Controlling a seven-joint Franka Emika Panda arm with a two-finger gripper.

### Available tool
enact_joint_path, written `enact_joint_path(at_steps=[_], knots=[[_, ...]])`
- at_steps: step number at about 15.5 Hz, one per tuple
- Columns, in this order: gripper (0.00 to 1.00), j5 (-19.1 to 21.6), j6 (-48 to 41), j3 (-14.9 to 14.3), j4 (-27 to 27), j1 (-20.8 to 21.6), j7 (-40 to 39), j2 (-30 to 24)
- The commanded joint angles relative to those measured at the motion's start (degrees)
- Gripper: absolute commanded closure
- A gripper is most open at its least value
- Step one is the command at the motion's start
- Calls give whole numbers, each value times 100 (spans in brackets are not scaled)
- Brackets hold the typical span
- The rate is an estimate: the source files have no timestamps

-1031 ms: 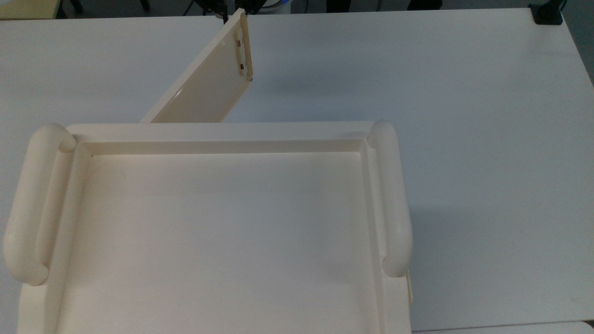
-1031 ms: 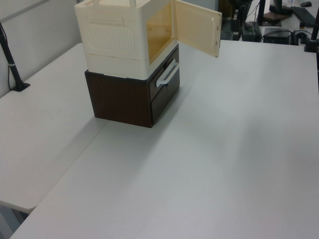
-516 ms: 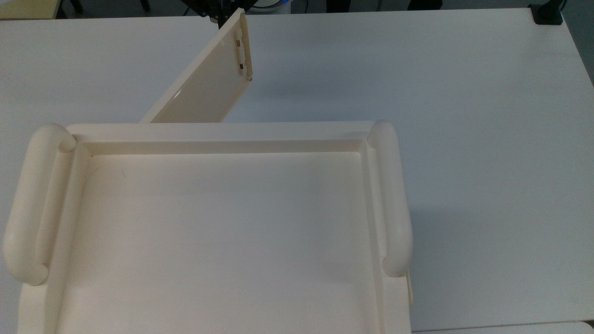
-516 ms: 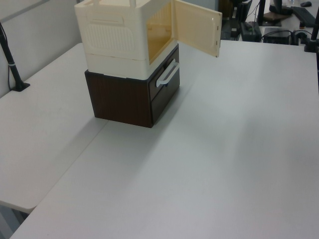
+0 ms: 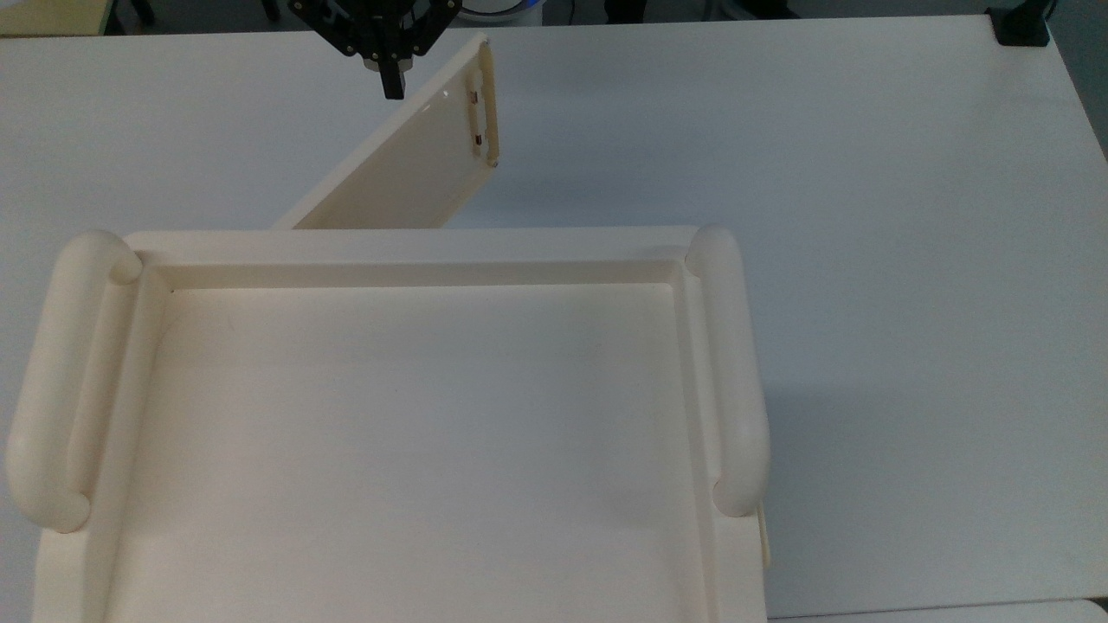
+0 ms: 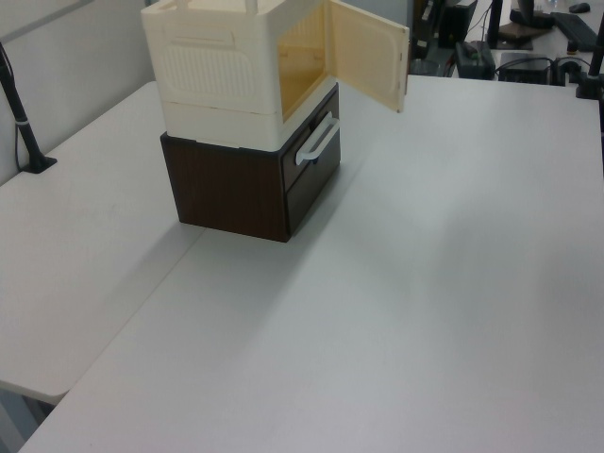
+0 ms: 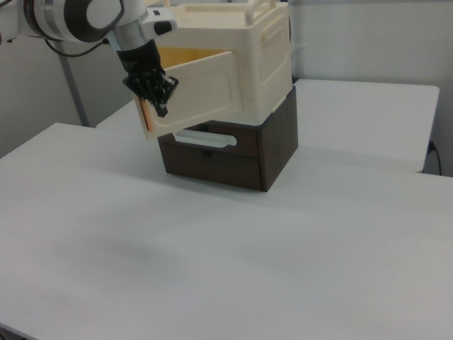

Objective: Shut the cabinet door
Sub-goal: 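Push the cream door with the gripper, swinging it toward the cabinet front, then press the door flush against the cabinet front with the gripper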

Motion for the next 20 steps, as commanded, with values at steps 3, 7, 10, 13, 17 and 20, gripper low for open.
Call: enact_joint_path(at_steps=[3, 7, 10, 13, 17, 20], knots=[[100, 231, 980, -19, 73, 79, -112, 213], [100, 231, 2007, 42, 81, 175, -77, 503], [100, 240, 3377, 42, 73, 289, 89, 793], [100, 205, 3706, 42, 64, 298, 214, 847], [100, 205, 3706, 42, 55, 298, 222, 855], [100, 170, 3759, 42, 81, 298, 222, 1013]])
